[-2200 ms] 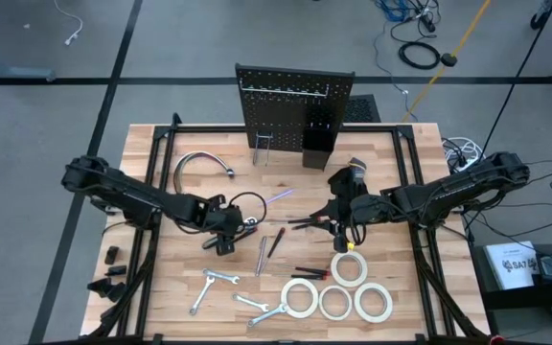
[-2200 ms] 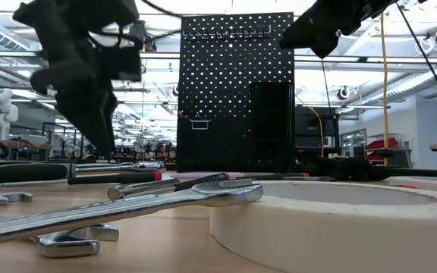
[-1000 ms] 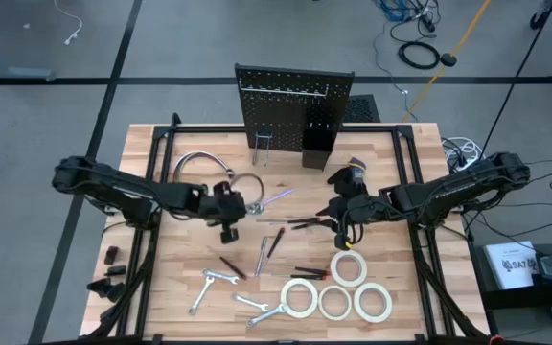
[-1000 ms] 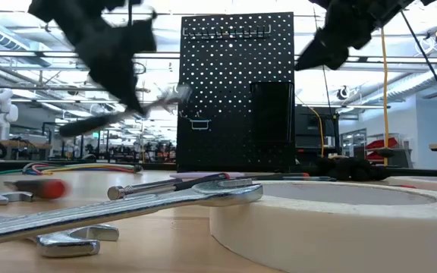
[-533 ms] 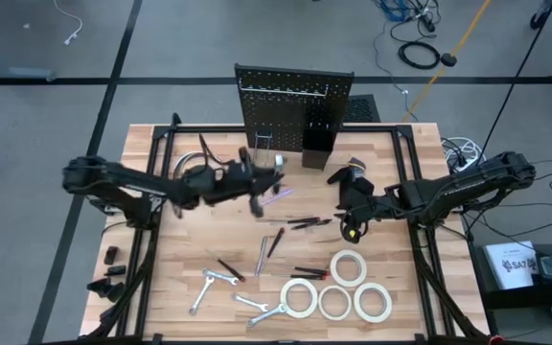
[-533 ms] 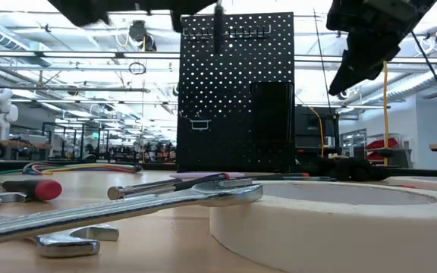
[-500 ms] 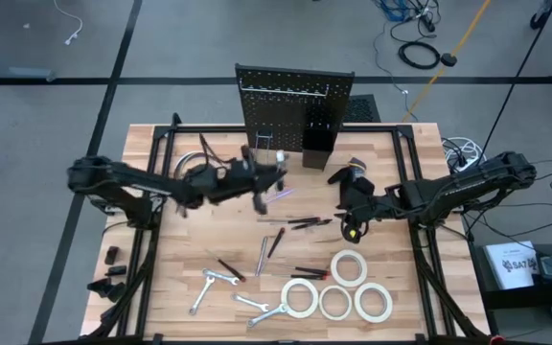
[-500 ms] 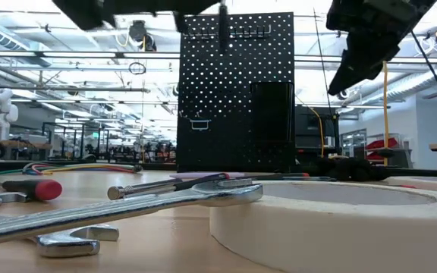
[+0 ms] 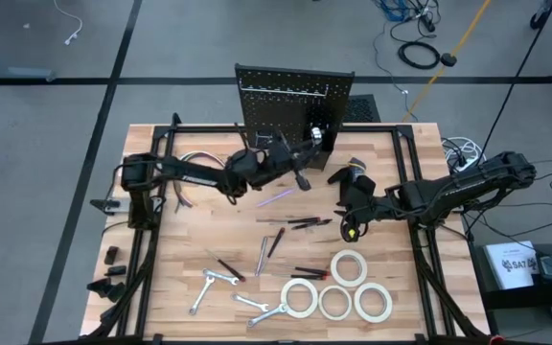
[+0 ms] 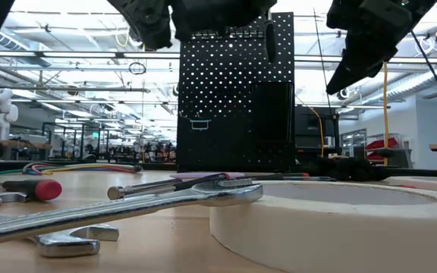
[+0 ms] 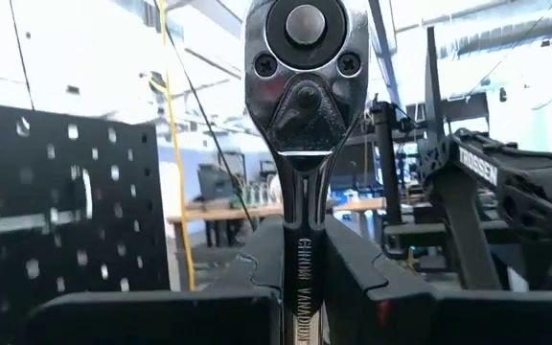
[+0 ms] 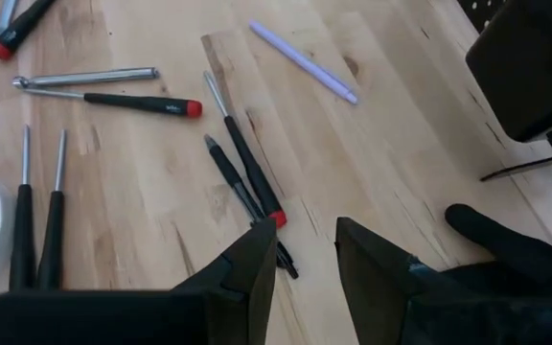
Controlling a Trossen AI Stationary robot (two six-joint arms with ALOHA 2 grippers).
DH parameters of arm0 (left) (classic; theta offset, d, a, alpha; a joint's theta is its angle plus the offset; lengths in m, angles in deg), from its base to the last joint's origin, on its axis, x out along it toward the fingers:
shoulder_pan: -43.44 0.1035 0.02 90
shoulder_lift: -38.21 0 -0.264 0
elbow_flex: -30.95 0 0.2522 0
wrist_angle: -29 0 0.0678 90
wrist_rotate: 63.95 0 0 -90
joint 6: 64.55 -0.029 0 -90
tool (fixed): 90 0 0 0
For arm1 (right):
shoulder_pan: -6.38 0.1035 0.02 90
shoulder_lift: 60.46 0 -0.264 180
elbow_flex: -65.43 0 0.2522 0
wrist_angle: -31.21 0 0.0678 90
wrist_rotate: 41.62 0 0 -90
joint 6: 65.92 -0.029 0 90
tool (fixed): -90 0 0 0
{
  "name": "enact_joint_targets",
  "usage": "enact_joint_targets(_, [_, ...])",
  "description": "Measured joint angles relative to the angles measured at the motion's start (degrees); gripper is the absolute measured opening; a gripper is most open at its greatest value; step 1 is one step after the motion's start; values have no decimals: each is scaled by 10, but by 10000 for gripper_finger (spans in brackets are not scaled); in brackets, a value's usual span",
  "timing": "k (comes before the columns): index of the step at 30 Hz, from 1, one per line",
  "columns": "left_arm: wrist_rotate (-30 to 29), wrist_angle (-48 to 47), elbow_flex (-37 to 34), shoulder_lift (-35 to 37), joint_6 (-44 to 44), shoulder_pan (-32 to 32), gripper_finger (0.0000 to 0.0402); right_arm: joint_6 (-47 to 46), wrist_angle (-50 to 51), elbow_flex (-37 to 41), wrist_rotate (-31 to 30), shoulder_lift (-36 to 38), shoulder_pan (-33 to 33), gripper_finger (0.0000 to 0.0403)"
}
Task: Hang tools onto peg board
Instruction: Put the black ratchet wrench into the black bin on the peg board
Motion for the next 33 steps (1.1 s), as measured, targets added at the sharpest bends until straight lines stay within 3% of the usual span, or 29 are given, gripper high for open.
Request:
enact_joint_targets(18, [21, -20, 69, -81, -27, 67, 31, -3, 16, 0, 0, 0, 0, 105])
enact_joint_targets(24, [22, -101, 70, -83, -28, 71, 32, -3, 16, 0, 0, 0, 0, 105])
enact_joint_targets(33, [-30, -179, 70, -84, -28, 70, 119, -5, 16, 0, 0, 0, 0, 105])
